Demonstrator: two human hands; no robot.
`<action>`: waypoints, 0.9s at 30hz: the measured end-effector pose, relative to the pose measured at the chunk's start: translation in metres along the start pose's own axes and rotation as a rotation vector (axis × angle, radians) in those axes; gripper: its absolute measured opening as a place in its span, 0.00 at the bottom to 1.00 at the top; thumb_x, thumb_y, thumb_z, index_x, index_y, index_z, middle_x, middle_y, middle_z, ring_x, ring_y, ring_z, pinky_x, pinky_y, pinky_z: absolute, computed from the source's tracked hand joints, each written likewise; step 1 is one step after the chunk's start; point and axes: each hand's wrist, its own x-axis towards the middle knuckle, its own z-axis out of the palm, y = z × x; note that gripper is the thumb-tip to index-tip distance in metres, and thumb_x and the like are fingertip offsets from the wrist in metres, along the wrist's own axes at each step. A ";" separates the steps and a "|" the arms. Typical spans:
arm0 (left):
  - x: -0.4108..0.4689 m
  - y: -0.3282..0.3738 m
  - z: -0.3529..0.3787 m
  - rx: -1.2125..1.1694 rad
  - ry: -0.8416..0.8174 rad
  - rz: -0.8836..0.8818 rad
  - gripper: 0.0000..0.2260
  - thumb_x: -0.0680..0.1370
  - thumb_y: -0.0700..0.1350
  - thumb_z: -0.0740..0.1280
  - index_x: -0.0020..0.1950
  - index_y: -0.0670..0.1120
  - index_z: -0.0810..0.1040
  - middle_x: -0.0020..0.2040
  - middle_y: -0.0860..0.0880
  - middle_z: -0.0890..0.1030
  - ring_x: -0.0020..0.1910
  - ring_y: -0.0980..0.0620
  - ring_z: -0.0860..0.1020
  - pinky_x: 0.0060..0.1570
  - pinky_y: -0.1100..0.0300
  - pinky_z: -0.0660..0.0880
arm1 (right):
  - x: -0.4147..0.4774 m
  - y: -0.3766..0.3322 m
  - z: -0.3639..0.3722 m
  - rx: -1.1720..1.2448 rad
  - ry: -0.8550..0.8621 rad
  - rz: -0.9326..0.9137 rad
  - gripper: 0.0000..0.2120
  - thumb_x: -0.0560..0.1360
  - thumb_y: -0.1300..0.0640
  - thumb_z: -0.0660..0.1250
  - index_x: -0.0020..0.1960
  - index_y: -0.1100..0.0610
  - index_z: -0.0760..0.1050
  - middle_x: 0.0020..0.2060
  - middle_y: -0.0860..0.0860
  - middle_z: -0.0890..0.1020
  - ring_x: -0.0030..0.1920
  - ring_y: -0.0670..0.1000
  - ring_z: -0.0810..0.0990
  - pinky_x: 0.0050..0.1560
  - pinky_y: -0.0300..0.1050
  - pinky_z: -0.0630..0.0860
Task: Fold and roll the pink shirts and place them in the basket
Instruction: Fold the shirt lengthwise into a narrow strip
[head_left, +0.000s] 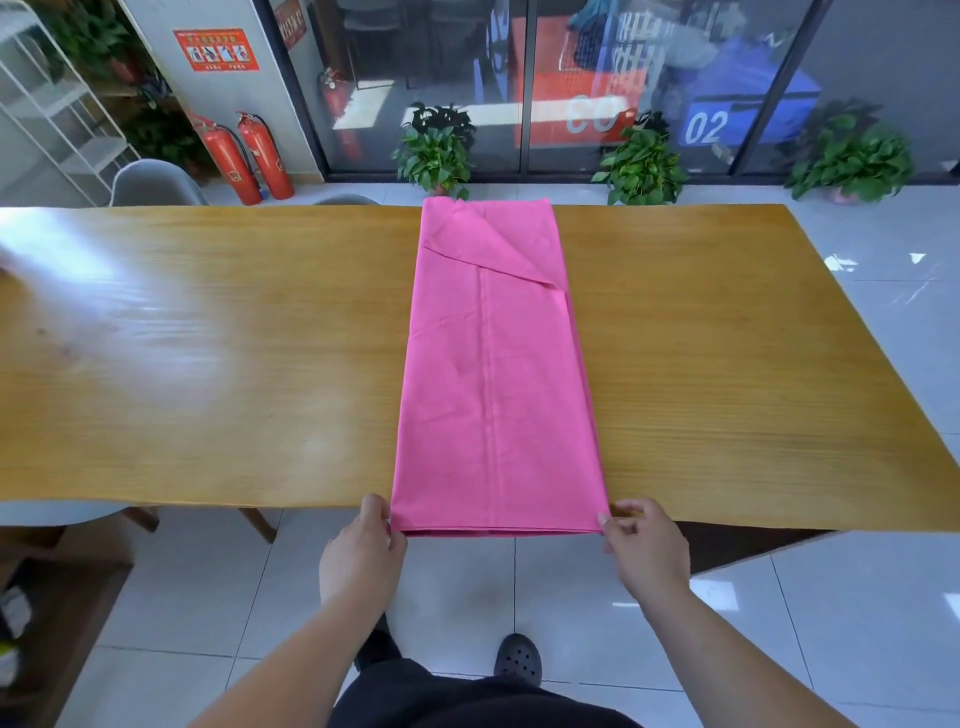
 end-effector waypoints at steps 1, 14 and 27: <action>0.001 -0.001 0.001 -0.012 -0.020 -0.012 0.07 0.83 0.52 0.63 0.53 0.56 0.65 0.41 0.59 0.79 0.35 0.54 0.79 0.33 0.53 0.78 | 0.000 0.001 0.001 -0.007 0.007 0.016 0.10 0.78 0.47 0.75 0.55 0.47 0.77 0.37 0.41 0.86 0.38 0.42 0.85 0.37 0.44 0.74; 0.011 0.001 0.004 -1.047 -0.172 -0.452 0.11 0.80 0.41 0.73 0.59 0.42 0.76 0.58 0.41 0.83 0.57 0.42 0.85 0.59 0.47 0.84 | 0.009 0.016 0.009 0.457 -0.031 0.200 0.13 0.75 0.60 0.80 0.49 0.61 0.76 0.46 0.57 0.85 0.47 0.55 0.88 0.59 0.55 0.84; 0.010 -0.012 0.000 -1.077 -0.271 -0.383 0.11 0.78 0.32 0.73 0.58 0.42 0.80 0.53 0.40 0.86 0.43 0.46 0.76 0.48 0.51 0.75 | 0.011 0.004 -0.011 0.586 -0.318 0.138 0.21 0.81 0.73 0.65 0.60 0.51 0.86 0.49 0.51 0.86 0.46 0.49 0.80 0.52 0.45 0.79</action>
